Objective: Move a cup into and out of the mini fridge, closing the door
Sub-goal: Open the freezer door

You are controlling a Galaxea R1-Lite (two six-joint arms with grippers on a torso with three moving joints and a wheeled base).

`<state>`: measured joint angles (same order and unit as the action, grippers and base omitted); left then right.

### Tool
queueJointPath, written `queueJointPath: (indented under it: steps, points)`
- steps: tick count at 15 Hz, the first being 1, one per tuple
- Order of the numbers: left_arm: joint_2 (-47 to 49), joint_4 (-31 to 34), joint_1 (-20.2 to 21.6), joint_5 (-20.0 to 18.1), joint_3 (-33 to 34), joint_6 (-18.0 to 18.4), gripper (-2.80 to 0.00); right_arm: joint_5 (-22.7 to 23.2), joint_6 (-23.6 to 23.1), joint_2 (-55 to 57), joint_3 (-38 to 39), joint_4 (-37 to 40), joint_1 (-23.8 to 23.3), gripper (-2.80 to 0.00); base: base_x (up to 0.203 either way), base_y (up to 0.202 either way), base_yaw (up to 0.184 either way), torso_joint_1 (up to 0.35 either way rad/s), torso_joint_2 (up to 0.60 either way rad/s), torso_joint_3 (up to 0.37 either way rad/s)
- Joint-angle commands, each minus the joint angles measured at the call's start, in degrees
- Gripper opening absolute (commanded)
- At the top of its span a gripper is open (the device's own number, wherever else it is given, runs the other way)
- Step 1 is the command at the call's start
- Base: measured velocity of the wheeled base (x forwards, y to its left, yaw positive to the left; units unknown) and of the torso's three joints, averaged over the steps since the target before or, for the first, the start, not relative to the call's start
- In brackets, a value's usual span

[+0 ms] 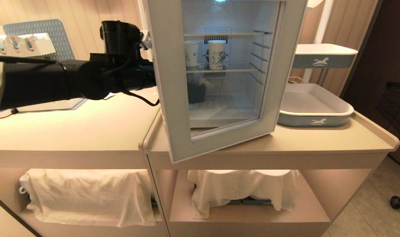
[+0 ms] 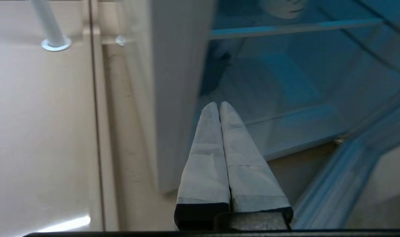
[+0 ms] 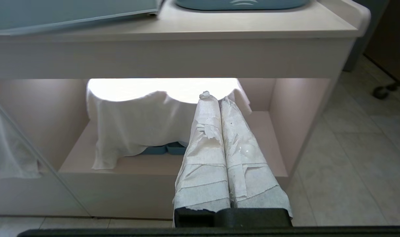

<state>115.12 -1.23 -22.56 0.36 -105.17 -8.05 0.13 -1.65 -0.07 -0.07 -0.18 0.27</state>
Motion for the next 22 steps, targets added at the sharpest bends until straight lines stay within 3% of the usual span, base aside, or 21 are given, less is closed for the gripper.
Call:
queueJointPath:
  steps: [1,4,8,13,15,18,20,22]
  points:
    - [-4.5,0.0,-2.4,-0.3,2.4,-1.5,-2.8,0.0,0.0,0.1,0.0,0.0,0.0,-2.8,0.0,0.0,0.0,0.0,0.0,0.0]
    - [-9.8,-0.2,-6.4,-0.4,6.4,-2.9,-2.8,0.0,0.0,0.1,0.0,0.0,0.0,-2.8,0.0,0.0,0.0,0.0,0.0,0.0]
    - [-18.1,-0.3,-17.0,-0.4,13.9,-6.8,-2.8,0.0,0.0,0.1,0.0,0.0,0.0,-2.8,0.0,0.0,0.0,0.0,0.0,0.0]
    - [-21.5,-0.3,-23.2,0.1,16.4,-10.8,-2.8,0.0,0.0,0.1,0.0,0.0,0.0,-2.8,0.0,0.0,0.0,0.0,0.0,0.0]
    - [-22.2,-0.2,-22.6,0.1,16.8,-10.8,-2.8,0.0,0.0,0.1,0.1,0.0,0.0,-2.8,0.0,0.0,0.0,0.0,0.0,0.0]
    - [-23.4,0.4,-16.3,-0.4,17.9,-7.5,-2.8,0.0,0.0,0.1,0.0,0.0,0.0,-2.8,0.0,0.0,0.0,0.0,0.0,0.0]
    - [-25.6,4.8,-8.6,-2.7,19.8,-2.6,-2.8,0.0,0.0,0.1,0.0,0.0,0.0,-2.8,0.0,0.0,0.0,0.0,0.0,0.0]
    - [-29.0,10.6,1.2,-8.3,22.4,2.8,-2.8,0.0,0.0,0.1,0.0,0.0,0.0,-2.8,0.0,0.0,0.0,0.0,0.0,0.0]
